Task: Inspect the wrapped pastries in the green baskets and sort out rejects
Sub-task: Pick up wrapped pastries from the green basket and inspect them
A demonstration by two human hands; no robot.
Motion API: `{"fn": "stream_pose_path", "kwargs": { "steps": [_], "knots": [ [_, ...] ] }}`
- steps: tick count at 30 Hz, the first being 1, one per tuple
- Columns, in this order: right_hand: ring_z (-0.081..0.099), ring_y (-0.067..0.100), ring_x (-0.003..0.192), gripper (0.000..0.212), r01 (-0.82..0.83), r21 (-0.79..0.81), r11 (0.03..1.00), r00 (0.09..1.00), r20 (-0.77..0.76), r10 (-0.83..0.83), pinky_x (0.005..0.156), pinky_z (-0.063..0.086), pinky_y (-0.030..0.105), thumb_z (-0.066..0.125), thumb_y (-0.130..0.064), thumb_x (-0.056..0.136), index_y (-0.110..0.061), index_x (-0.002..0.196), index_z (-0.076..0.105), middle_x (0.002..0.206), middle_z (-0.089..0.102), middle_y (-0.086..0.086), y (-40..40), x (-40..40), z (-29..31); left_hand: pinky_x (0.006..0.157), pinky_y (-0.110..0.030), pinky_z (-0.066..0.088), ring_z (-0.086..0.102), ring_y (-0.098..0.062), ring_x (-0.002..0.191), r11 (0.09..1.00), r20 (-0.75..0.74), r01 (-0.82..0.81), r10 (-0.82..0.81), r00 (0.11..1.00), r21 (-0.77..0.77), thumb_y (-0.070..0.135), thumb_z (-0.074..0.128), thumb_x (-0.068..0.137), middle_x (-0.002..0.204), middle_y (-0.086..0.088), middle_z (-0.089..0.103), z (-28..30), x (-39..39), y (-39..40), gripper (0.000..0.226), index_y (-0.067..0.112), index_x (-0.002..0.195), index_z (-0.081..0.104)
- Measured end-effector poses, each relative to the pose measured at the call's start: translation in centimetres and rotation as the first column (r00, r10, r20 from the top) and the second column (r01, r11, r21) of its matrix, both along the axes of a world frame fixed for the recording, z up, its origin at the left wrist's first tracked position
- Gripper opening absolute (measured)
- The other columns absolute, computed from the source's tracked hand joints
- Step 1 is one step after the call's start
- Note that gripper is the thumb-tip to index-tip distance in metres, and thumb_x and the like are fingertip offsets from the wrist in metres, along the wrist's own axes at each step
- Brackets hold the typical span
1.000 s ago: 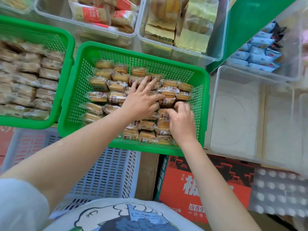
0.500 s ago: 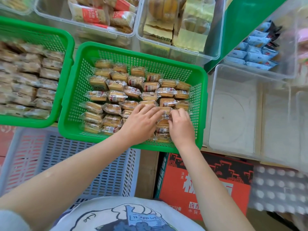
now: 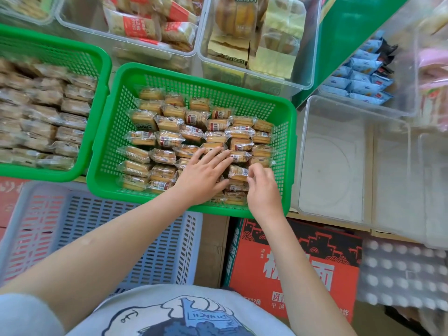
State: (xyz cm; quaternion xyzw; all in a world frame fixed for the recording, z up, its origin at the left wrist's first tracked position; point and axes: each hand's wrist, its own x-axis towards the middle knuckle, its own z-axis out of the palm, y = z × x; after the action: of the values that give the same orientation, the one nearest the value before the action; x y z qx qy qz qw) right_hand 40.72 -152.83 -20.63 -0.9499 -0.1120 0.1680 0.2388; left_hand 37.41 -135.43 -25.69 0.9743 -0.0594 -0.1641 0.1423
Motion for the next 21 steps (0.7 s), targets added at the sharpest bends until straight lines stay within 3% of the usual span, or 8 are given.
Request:
{"fn": "stream_pose_path", "kwargs": {
  "steps": [4,6,10,12,15,17,20,21],
  "knots": [
    [0.055,0.008,0.098,0.007,0.146,0.227,0.963,0.988,-0.081,-0.131,0.078,0.041,0.018,0.050,-0.013,0.101,-0.017,0.096,0.050,0.108,0.056,-0.004,-1.8,0.1,3.0,0.125,-0.042,-0.003,0.000,-0.013,0.155,1.000,-0.008,-0.014,0.014,1.000,-0.019,0.056,0.031,0.104,0.168,0.008,0.011,0.4,0.2,0.0,0.064,0.027,0.160,0.018],
    [0.061,0.000,0.099,0.008,0.280,0.368,0.887,0.959,-0.157,-0.237,0.080,0.051,0.017,0.049,-0.011,0.102,-0.017,0.098,0.051,0.109,0.063,-0.009,-2.7,-0.1,5.1,0.125,-0.042,-0.003,0.000,-0.012,0.155,0.999,-0.035,-0.016,0.015,0.999,-0.037,0.056,0.030,0.104,0.168,0.008,0.010,0.8,0.5,0.1,0.064,0.027,0.160,0.017],
    [0.072,0.017,0.092,0.010,0.616,0.578,0.535,0.787,-0.477,-0.391,0.072,0.060,0.031,0.043,-0.008,0.105,-0.013,0.097,0.046,0.103,0.071,0.007,-3.7,-0.3,8.9,0.124,-0.042,-0.002,0.001,-0.013,0.155,0.996,-0.091,-0.029,0.021,0.996,-0.080,0.052,0.036,0.104,0.168,0.007,0.013,1.9,1.2,0.3,0.064,0.028,0.160,0.017],
    [0.072,0.022,0.086,0.008,0.710,0.608,0.356,0.704,-0.611,-0.361,0.069,0.059,0.030,0.040,-0.007,0.106,-0.011,0.101,0.044,0.098,0.073,0.012,-4.0,-0.6,10.2,0.125,-0.043,0.002,0.002,-0.016,0.155,0.992,-0.147,-0.049,0.032,0.989,-0.117,0.047,0.043,0.104,0.168,0.005,0.012,3.2,1.2,0.4,0.064,0.027,0.160,0.019],
    [0.071,0.026,0.079,0.009,0.767,0.611,0.197,0.641,-0.709,-0.294,0.066,0.059,0.029,0.038,-0.005,0.106,-0.009,0.101,0.045,0.093,0.075,0.015,-4.1,-1.3,11.3,0.122,-0.040,0.020,0.016,-0.018,0.153,0.946,-0.209,-0.173,0.117,0.971,-0.273,0.035,0.049,0.103,0.165,0.003,0.024,6.4,0.7,0.3,0.052,0.027,0.154,0.037],
    [0.069,0.027,0.076,0.012,0.793,0.597,0.124,0.607,-0.753,-0.252,0.063,0.059,0.030,0.037,-0.004,0.105,-0.008,0.099,0.047,0.093,0.073,0.019,-3.9,-1.9,11.6,0.109,-0.033,0.040,0.044,-0.017,0.139,0.769,-0.303,-0.380,0.252,0.919,-0.513,0.031,0.050,0.104,0.151,0.005,0.048,9.1,-0.2,0.2,0.037,0.027,0.141,0.055],
    [0.070,0.027,0.072,0.011,0.802,0.588,0.106,0.597,-0.779,-0.193,0.061,0.059,0.030,0.036,-0.004,0.105,-0.007,0.102,0.047,0.095,0.071,0.022,-3.1,-3.0,12.1,0.088,-0.033,0.056,0.068,-0.019,0.109,0.104,-0.579,-0.613,0.239,0.780,-0.783,0.032,0.053,0.102,0.116,0.003,0.073,13.6,-2.1,-0.4,0.026,0.024,0.124,0.066],
    [0.070,0.026,0.072,0.011,0.799,0.590,0.116,0.601,-0.780,-0.174,0.061,0.059,0.030,0.036,-0.005,0.105,-0.007,0.104,0.047,0.095,0.072,0.022,-2.8,-3.5,12.2,0.081,-0.032,0.058,0.070,-0.020,0.103,-0.027,-0.599,-0.607,0.206,0.774,-0.794,0.031,0.057,0.099,0.109,0.001,0.074,14.8,-2.7,-0.6,0.026,0.022,0.121,0.067]
  ]
}}
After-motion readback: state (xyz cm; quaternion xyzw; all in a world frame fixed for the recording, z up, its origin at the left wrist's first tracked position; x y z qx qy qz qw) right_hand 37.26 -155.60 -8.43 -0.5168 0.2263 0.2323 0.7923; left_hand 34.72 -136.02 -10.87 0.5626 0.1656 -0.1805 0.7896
